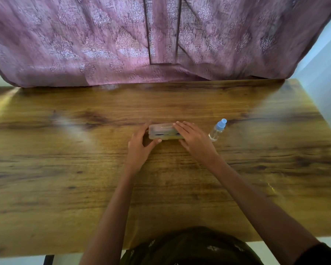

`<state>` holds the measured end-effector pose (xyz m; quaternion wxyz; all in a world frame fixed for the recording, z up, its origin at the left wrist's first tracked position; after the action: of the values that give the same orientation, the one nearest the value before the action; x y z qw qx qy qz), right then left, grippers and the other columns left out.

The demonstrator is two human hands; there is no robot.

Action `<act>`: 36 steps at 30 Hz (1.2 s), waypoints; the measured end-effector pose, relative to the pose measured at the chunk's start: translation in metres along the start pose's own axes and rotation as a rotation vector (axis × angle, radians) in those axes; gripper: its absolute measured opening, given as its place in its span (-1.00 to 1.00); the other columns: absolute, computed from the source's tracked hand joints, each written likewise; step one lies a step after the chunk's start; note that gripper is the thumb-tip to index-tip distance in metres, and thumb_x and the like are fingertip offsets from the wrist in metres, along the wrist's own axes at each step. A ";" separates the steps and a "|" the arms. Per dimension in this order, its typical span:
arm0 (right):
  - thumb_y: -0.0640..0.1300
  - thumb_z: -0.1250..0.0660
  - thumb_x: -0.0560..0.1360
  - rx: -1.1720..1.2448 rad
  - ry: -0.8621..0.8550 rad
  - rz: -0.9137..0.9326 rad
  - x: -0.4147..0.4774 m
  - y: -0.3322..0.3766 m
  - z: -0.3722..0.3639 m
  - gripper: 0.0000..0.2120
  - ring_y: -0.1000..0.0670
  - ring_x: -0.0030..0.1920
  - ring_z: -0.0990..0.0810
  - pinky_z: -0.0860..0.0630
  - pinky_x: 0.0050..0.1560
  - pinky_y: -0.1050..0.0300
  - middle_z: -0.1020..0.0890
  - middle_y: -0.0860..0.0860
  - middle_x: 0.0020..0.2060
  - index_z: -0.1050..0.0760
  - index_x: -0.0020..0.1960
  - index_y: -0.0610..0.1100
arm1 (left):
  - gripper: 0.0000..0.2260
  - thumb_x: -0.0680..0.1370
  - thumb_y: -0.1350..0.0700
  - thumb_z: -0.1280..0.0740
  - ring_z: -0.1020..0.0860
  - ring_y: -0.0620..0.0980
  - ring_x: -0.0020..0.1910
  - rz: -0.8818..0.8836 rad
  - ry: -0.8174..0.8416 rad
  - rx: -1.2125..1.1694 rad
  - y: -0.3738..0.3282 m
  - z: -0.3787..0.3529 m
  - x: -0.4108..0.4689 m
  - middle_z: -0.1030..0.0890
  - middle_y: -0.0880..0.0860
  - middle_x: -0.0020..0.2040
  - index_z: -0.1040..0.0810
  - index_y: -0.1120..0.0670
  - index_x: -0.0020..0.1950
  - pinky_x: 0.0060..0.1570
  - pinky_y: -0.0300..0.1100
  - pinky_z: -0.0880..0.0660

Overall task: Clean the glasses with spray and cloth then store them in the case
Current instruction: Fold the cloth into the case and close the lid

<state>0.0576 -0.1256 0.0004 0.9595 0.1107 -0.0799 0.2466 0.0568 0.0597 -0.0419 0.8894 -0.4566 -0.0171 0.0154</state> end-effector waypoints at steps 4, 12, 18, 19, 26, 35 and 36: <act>-0.29 -0.41 0.49 -0.025 -0.109 0.032 -0.007 0.003 -0.001 -0.56 -0.19 0.27 -0.55 -0.49 0.28 -0.17 -0.58 -0.20 0.26 -0.47 0.35 -0.27 | -0.52 0.51 -0.01 -0.41 -0.35 0.02 0.37 -0.056 -0.031 0.051 -0.004 0.000 -0.003 -0.44 -0.05 0.41 -0.41 -0.11 0.42 0.37 0.06 -0.26; -0.30 -0.47 0.45 -0.048 -0.210 0.052 -0.011 0.002 -0.006 -0.60 -0.20 0.20 -0.61 -0.58 0.15 -0.18 -0.63 -0.18 0.18 -0.55 0.28 -0.25 | -0.57 0.49 0.12 -0.44 -0.44 0.06 0.32 -0.107 -0.096 0.074 -0.007 -0.001 -0.003 -0.51 0.01 0.35 -0.48 0.01 0.36 0.33 0.01 -0.28; -0.31 -0.48 0.44 -0.036 -0.238 0.048 -0.014 0.001 -0.009 -0.60 -0.18 0.20 -0.61 -0.58 0.15 -0.16 -0.64 -0.15 0.18 -0.56 0.27 -0.23 | -0.56 0.49 0.12 -0.44 -0.41 0.03 0.34 -0.139 -0.089 0.095 -0.007 -0.002 -0.005 -0.50 0.00 0.35 -0.48 0.03 0.35 0.27 -0.14 -0.19; -0.31 -0.48 0.43 -0.027 -0.235 0.042 -0.015 0.001 -0.010 -0.59 -0.18 0.20 -0.61 -0.58 0.15 -0.16 -0.64 -0.15 0.18 -0.56 0.27 -0.23 | -0.56 0.48 0.12 -0.44 -0.41 0.04 0.34 -0.149 -0.086 0.105 -0.008 -0.002 -0.006 -0.50 0.01 0.35 -0.48 0.04 0.35 0.26 -0.14 -0.18; -0.23 -0.44 0.44 0.101 -0.047 -0.040 -0.003 -0.006 -0.001 -0.47 -0.09 0.30 -0.51 -0.54 0.22 -0.05 -0.54 -0.12 0.31 -0.42 0.39 -0.18 | -0.58 0.48 0.13 -0.45 -0.44 0.06 0.30 -0.187 -0.079 0.121 -0.006 -0.004 -0.002 -0.51 0.02 0.32 -0.47 0.06 0.32 0.20 -0.07 -0.31; -0.25 -0.42 0.46 0.121 0.035 -0.235 0.038 -0.022 -0.011 -0.46 -0.12 0.33 -0.44 -0.47 0.27 0.00 -0.49 -0.12 0.31 -0.35 0.40 -0.18 | -0.58 0.46 0.17 -0.46 -0.47 0.12 0.23 -0.159 -0.125 0.106 -0.010 -0.001 0.027 -0.52 0.09 0.27 -0.47 0.09 0.29 0.18 0.03 -0.42; -0.26 -0.43 0.46 0.122 0.034 -0.239 0.043 -0.023 -0.011 -0.47 -0.11 0.31 -0.46 -0.50 0.25 -0.01 -0.51 -0.12 0.28 -0.36 0.38 -0.17 | -0.58 0.46 0.16 -0.46 -0.47 0.12 0.21 -0.154 -0.137 0.116 -0.010 -0.001 0.031 -0.52 0.09 0.25 -0.47 0.08 0.30 0.16 0.01 -0.41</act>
<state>0.1073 -0.1232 -0.0050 0.9747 0.1732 -0.0346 0.1366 0.0878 0.0543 -0.0334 0.9097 -0.3995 -0.1119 -0.0207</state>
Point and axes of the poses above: each hand's wrist, its own x-axis towards the middle knuckle, its own z-axis out of the back of the hand, y = z × x, the point moved 6 cm from there along x, towards the middle knuckle
